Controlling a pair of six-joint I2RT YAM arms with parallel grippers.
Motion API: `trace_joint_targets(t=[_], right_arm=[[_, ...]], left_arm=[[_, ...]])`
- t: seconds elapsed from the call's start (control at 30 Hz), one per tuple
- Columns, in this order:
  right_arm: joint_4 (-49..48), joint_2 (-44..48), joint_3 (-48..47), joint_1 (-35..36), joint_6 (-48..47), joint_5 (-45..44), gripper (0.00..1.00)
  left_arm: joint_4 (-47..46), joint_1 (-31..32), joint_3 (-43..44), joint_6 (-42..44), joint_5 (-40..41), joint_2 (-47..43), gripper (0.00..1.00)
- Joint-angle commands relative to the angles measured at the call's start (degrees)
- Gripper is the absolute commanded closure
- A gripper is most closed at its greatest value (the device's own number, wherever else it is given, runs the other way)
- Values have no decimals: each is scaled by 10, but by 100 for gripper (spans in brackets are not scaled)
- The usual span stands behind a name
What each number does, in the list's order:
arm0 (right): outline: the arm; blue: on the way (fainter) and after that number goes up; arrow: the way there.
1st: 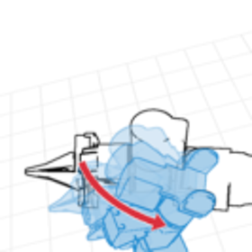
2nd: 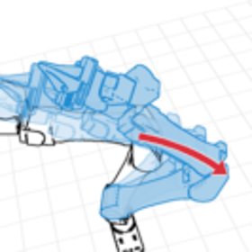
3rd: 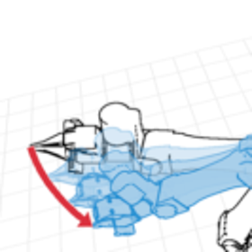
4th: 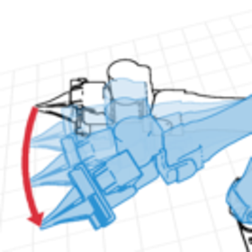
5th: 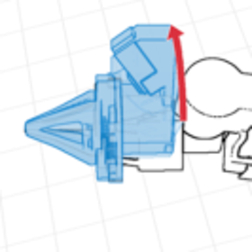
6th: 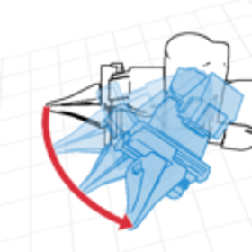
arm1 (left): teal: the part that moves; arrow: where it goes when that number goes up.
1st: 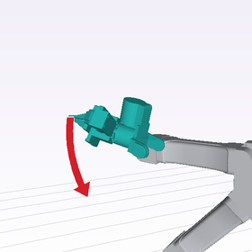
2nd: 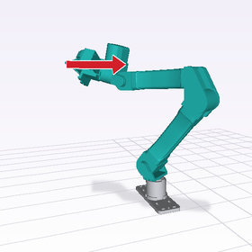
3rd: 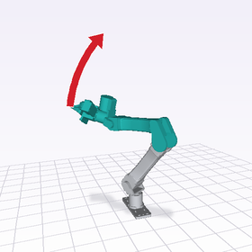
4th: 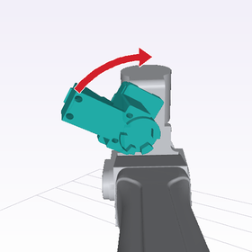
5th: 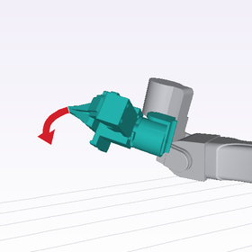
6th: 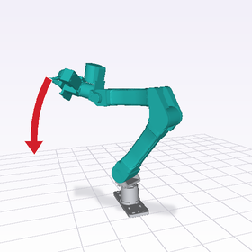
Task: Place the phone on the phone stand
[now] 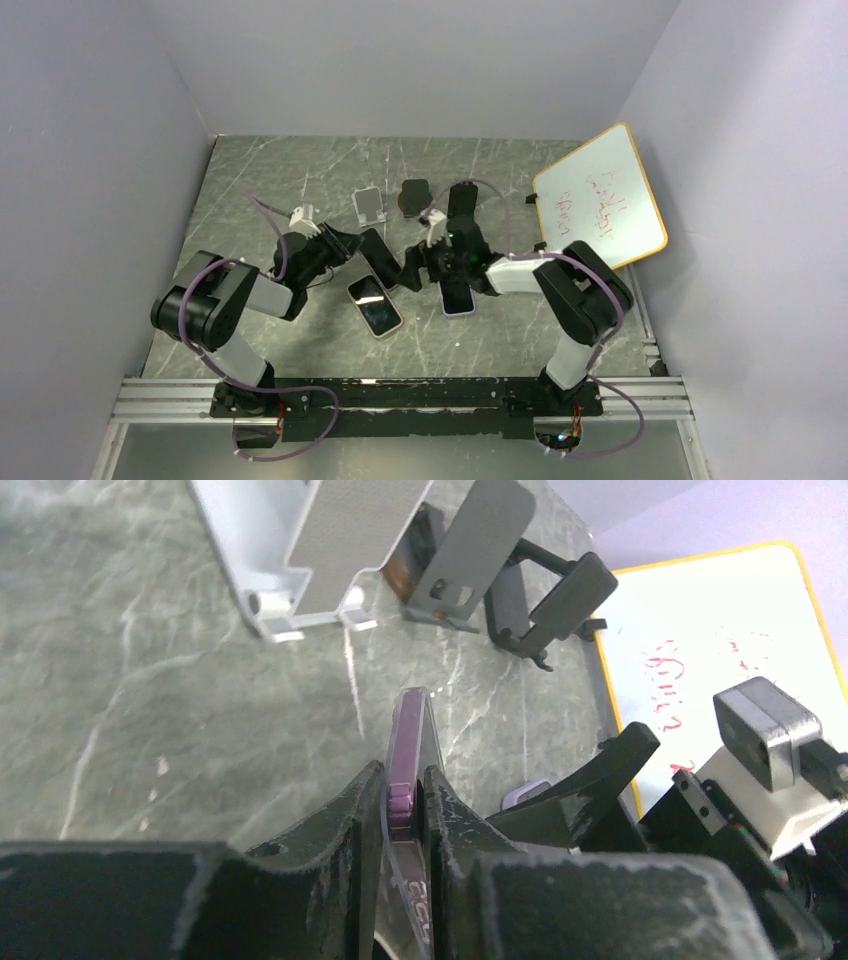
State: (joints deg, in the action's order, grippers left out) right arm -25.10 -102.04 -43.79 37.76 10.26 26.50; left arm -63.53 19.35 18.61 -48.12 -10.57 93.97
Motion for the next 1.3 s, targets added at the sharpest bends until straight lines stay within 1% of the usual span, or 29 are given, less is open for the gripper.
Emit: trace_joint_targets(t=[0.0, 0.13, 0.23, 0.33, 0.53, 0.63, 0.7, 0.8, 0.93, 1.0, 1.07, 1.17, 1.27], right_arm=[[-65, 78, 47, -51, 41, -37, 0], [-64, 135, 73, -71, 49, -63, 0], [-71, 169, 95, -81, 67, -60, 0], [-59, 192, 104, -83, 62, -61, 0], [-53, 215, 105, -87, 53, -60, 0], [-50, 224, 106, -88, 53, -57, 0], [-46, 232, 109, -87, 52, -56, 0], [-48, 246, 116, -88, 52, -55, 0], [-53, 256, 121, -88, 52, -58, 0], [-52, 260, 121, -87, 51, -59, 0], [-49, 263, 122, -87, 49, -60, 0], [-50, 267, 125, -87, 49, -58, 0], [-47, 268, 124, -88, 48, -55, 0]], left_arm=[[3, 3, 41, 47, -39, -8, 95], [34, 3, 60, 85, -50, -32, 95], [91, 3, 78, 131, -41, -72, 95], [138, 3, 104, 180, -52, -105, 95], [191, 3, 181, 240, -114, -102, 95], [243, 2, 214, 282, -111, -111, 95], [255, -2, 229, 304, -110, -119, 95], [262, -11, 265, 336, -132, -115, 95], [235, -18, 312, 365, -166, -94, 95], [225, -27, 342, 364, -201, -74, 95], [194, -41, 362, 351, -245, -51, 95], [89, -67, 372, 302, -335, 2, 95], [-56, -95, 372, 207, -400, 65, 95]])
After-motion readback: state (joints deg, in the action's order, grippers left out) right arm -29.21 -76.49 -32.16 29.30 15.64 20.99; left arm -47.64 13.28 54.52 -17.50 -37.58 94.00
